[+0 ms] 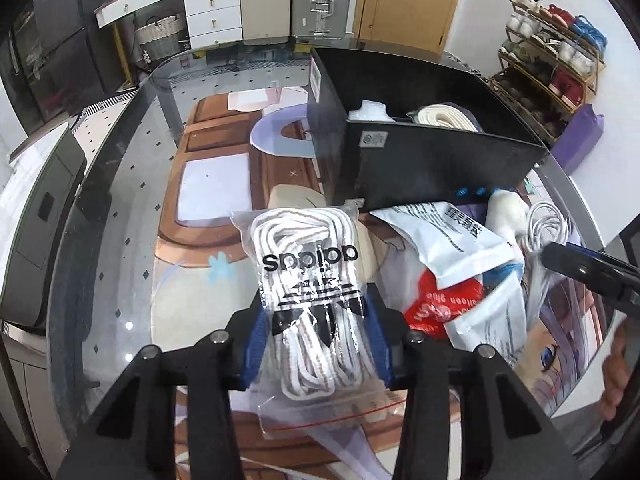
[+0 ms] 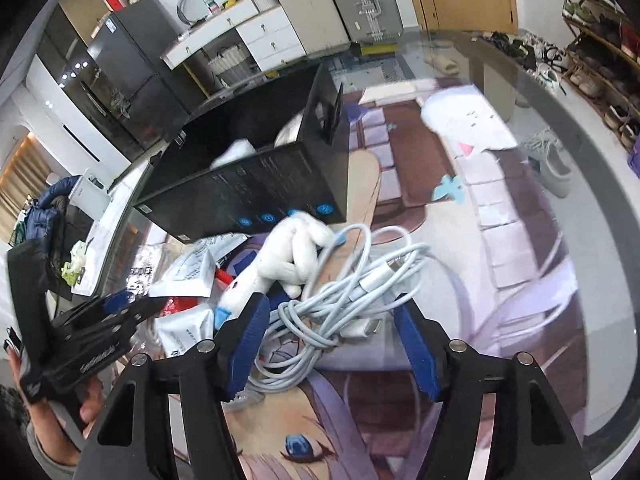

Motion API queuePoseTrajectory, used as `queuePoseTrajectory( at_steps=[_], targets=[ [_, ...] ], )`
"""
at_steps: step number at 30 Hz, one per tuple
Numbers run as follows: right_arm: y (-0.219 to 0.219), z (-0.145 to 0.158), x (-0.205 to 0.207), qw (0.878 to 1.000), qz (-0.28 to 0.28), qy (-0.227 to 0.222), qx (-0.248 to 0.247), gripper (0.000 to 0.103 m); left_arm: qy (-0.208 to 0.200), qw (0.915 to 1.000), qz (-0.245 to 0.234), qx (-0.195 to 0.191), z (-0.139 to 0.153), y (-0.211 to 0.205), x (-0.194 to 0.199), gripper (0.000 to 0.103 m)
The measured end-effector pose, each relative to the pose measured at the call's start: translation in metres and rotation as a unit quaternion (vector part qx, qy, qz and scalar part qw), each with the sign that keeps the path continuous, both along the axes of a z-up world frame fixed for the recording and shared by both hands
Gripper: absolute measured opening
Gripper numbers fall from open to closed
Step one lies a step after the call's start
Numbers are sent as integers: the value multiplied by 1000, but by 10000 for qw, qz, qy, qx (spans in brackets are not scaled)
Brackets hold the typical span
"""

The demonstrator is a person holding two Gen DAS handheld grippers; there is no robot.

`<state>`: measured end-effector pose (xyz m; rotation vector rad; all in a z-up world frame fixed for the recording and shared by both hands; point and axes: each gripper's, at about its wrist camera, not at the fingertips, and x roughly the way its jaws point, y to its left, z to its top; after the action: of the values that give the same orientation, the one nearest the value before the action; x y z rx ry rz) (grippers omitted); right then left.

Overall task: Organize soft objects
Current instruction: 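Grasp the bagged Adidas rope with the left tool while the right tool grasps the white cable coil, then lift the Adidas rope bag with the left tool while the right tool lifts the cable coil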

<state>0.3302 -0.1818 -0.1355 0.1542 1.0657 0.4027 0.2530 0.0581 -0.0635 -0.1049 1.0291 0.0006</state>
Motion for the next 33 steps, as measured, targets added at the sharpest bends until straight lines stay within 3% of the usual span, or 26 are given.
queuePoseTrajectory(
  at_steps=[3,4,5,7,14,18,20,21,22,24,26,30,33],
  targets=[
    [16,1,-3,9985,237,-212,-441,62,-24,10000,-59,17,1,-5,-8,43],
    [17,2,-4,9984,358,-204,-397,47,-27,10000,-88,8,2,-6,-10,43],
    [16,2,-5,9983,511,-134,-266,39,-23,9999,-137,-4,2,-8,-10,43],
    [16,6,-10,9970,663,-158,-356,36,-26,9998,-214,2,3,-12,-14,43],
    [22,18,-41,9808,1519,-586,-1073,36,-65,9993,-359,129,6,-19,-21,43],
    [20,16,-48,9764,1783,-536,-1092,36,-30,9985,-506,224,4,-23,-26,43],
    [16,13,-47,9790,1737,-453,-971,36,-63,9983,-518,270,3,-24,-25,46],
    [14,11,-46,9802,1731,-382,-881,37,-66,9984,-497,258,3,-23,-25,52],
    [15,9,-44,9811,1712,-337,-833,39,-56,9986,-464,257,2,-22,-24,61],
    [15,8,-41,9835,1614,-295,-763,48,-12,9991,-341,235,-1,-19,-23,64],
    [15,6,-39,9863,1469,-270,-699,53,-24,9993,-329,199,0,-18,-23,65],
    [15,1,-33,9904,1223,-289,-571,54,-49,9985,-409,355,0,-22,-23,64],
    [22,4,-34,9873,1255,-470,-858,41,-60,9982,-475,357,0,-23,-22,49]
  ],
)
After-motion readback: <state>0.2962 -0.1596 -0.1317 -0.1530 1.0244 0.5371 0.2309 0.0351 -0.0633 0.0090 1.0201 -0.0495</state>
